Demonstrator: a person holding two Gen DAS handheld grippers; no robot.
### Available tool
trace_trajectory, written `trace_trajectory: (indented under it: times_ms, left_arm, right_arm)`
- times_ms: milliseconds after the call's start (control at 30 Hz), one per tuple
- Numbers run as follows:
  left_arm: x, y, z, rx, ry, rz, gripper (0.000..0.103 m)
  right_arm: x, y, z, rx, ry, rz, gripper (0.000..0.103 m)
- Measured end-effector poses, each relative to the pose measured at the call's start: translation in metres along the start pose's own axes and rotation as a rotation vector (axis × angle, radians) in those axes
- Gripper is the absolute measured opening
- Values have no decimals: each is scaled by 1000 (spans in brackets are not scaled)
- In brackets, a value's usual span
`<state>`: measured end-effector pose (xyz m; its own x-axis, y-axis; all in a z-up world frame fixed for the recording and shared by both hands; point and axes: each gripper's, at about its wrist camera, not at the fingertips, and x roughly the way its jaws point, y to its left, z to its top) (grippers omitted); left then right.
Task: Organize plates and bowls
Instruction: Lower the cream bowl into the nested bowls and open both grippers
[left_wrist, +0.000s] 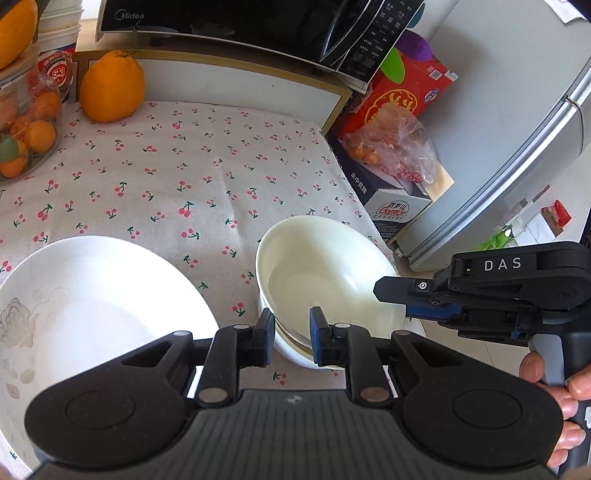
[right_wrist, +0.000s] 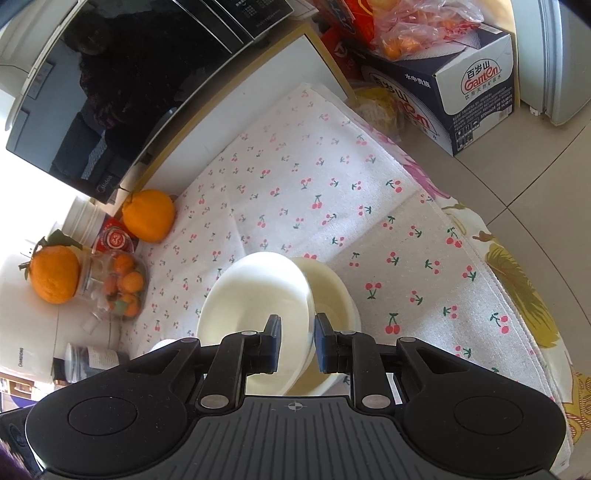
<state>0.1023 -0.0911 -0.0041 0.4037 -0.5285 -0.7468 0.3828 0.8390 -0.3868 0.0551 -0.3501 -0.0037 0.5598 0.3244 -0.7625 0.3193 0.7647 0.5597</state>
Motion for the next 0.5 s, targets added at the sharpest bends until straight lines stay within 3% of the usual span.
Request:
trace_trajectory:
  times_ms: [500]
  left_arm:
    - [7, -10, -5, 97, -5, 32, 22]
  right_arm:
    - [8, 0, -2, -37, 17, -52, 25]
